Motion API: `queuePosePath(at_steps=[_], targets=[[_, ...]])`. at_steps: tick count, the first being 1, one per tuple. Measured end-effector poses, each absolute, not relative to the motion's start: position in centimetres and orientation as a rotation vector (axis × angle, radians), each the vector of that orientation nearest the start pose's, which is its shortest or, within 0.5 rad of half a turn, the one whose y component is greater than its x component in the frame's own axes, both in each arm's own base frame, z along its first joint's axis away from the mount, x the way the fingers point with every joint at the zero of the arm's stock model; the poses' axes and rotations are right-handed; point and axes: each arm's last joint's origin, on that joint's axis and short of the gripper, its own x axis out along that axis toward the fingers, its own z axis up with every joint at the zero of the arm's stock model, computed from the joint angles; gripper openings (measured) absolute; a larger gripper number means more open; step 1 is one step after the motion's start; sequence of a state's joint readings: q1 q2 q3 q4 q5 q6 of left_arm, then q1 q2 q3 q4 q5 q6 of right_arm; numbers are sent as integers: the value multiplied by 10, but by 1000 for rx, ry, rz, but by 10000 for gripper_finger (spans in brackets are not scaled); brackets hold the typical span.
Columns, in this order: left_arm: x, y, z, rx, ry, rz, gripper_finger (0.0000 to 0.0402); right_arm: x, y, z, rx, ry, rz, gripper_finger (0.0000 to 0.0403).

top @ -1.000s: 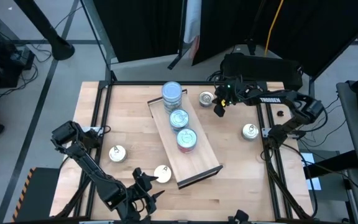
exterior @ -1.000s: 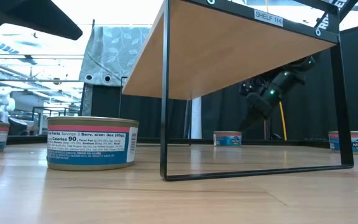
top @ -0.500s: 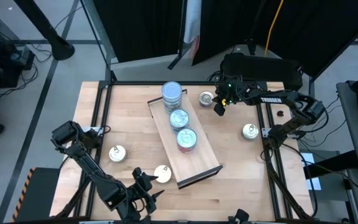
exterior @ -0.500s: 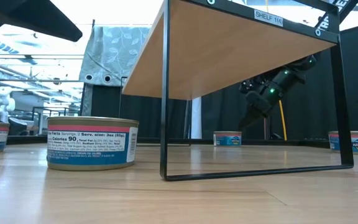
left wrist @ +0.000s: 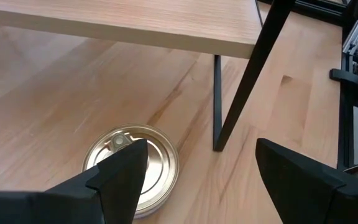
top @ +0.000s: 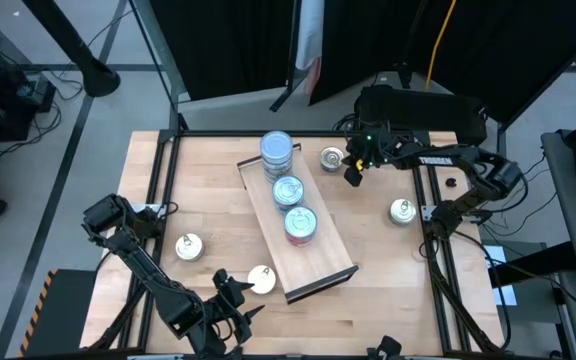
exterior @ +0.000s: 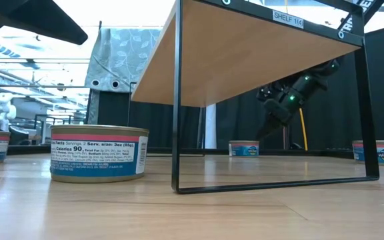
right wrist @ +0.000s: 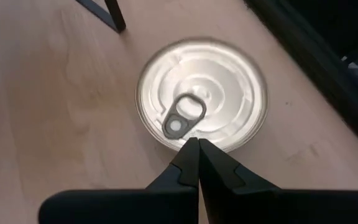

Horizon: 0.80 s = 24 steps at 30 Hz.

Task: Stack canned seafood by type on shelf
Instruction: Put the top blue and pink tuna can on the shelf

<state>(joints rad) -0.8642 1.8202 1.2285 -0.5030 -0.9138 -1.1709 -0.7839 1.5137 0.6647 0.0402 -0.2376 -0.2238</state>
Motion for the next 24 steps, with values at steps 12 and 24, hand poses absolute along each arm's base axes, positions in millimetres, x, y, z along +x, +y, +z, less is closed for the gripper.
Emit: queuePosePath(at_steps=[12,24], targets=[[252,-260,197,-275,534,408,297,199,-190,144,232,828,-420,0],[252,-260,196,-272,535,409,297,192,-182,143,298,902,-414,0]])
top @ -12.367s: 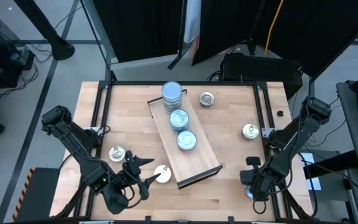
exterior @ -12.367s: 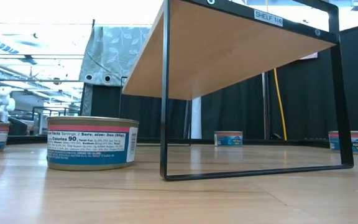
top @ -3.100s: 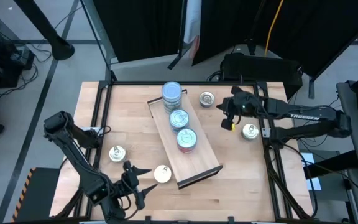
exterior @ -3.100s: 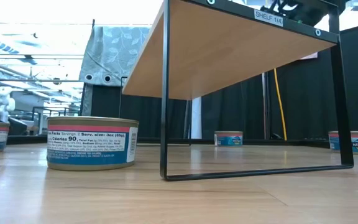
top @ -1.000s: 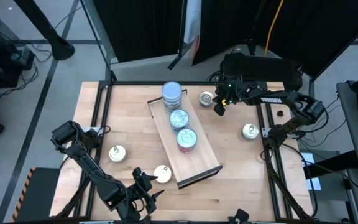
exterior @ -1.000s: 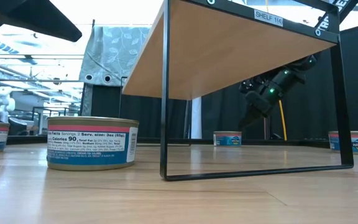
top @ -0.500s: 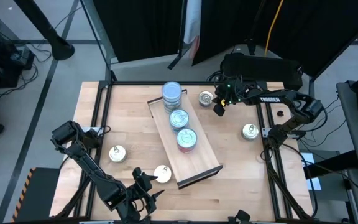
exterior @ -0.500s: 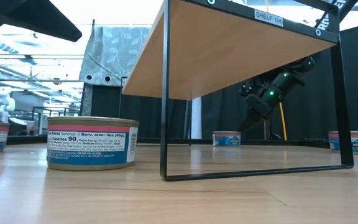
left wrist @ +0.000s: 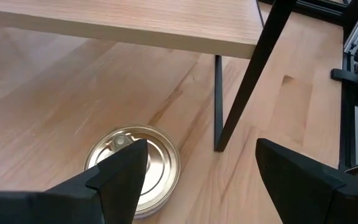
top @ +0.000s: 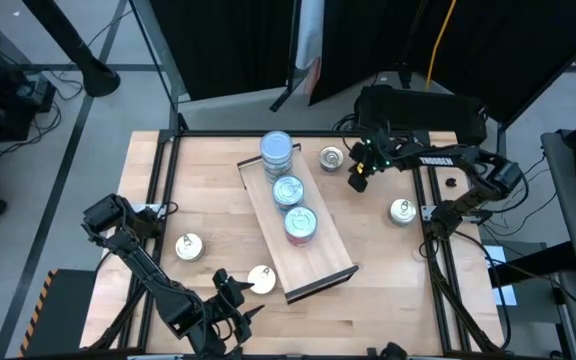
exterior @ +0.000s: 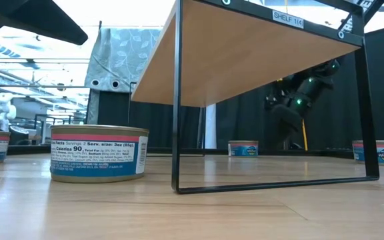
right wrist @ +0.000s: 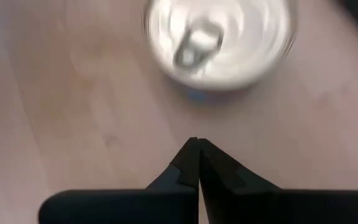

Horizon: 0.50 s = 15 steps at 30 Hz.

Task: Stack canned seafood by type on shelf
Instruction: Put the top blue and pink tuna can on the shelf

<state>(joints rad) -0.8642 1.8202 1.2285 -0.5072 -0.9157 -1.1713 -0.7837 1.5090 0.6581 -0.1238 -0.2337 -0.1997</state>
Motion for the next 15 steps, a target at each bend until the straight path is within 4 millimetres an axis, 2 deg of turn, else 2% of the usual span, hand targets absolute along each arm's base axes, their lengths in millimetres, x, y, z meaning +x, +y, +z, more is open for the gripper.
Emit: queuePosePath(at_steps=[6,15], targets=[[252,-259,197,-272,535,409,297,198,-188,157,254,760,-447,0],[252,-259,196,-268,537,412,297,205,-195,145,247,738,-450,0]])
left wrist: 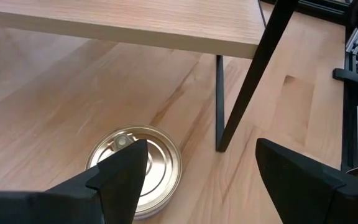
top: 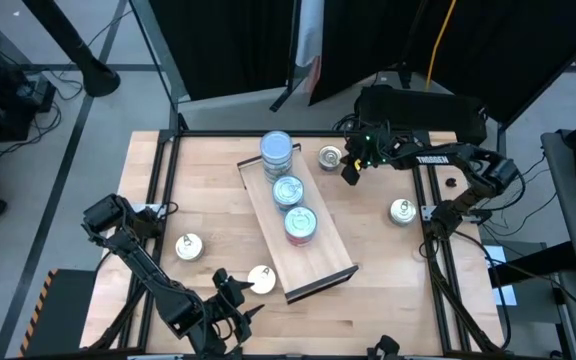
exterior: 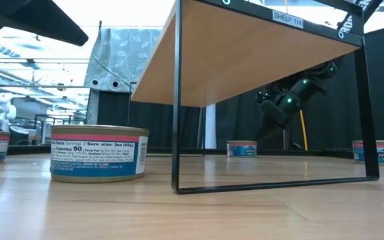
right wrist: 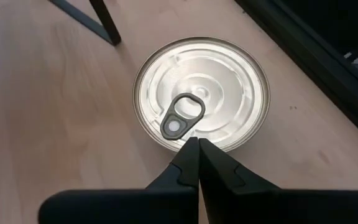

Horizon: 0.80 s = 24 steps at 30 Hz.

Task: Stack canned seafood by type on shelf
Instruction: Put the top blue and pink tuna can on the shelf

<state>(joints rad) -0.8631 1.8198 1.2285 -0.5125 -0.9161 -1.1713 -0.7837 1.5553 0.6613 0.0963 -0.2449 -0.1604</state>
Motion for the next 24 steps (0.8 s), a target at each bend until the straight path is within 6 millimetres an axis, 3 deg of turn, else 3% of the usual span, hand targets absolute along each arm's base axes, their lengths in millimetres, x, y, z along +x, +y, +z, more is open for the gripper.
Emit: queuePosePath(at_steps=[10,16,24], targets=[[252,-259,196,-270,537,411,297,204,-193,140,279,787,-443,0],[252,-259,196,-271,536,411,297,194,-184,126,352,932,-430,0],[252,-259,196,-275,540,408,297,186,-174,125,427,1000,-423,0]])
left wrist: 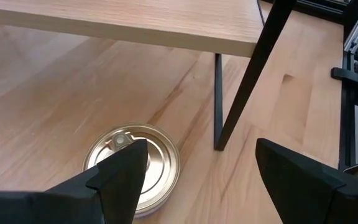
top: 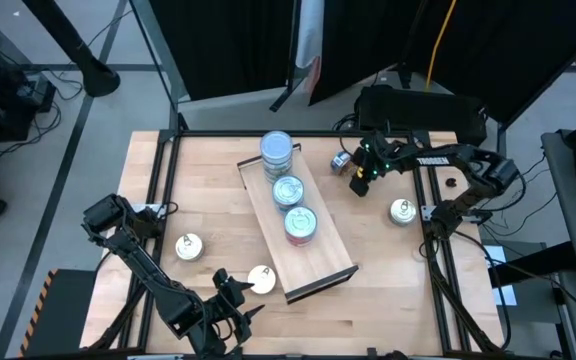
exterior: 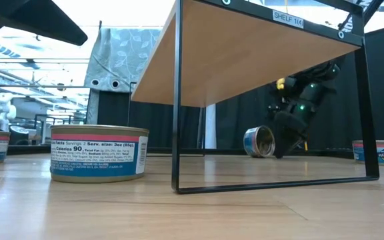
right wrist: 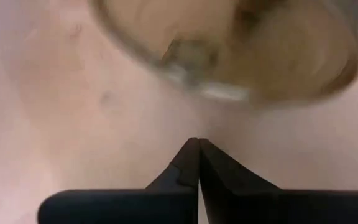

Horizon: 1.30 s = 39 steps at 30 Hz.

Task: Stack canned seafood by type on shelf
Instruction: Put the top blue and pink tuna can on the shelf

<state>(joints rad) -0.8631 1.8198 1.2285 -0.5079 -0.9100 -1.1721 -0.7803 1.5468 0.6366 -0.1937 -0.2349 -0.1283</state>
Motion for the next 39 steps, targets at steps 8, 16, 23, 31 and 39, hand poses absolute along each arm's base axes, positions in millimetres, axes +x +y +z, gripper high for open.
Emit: queuePosePath(at_steps=[8,16,23,31,39], targets=[[252,-258,196,-254,551,407,297,175,-145,168,306,1000,-310,9],[259,-251,196,-240,551,430,297,186,-144,228,-168,873,-334,122],[259,-252,196,-234,561,413,297,203,-160,250,-415,906,-308,259],[252,-259,196,-211,569,384,297,222,-173,249,-500,1046,-86,269],[245,-265,196,-163,578,347,297,239,-187,228,-503,1212,19,306]])
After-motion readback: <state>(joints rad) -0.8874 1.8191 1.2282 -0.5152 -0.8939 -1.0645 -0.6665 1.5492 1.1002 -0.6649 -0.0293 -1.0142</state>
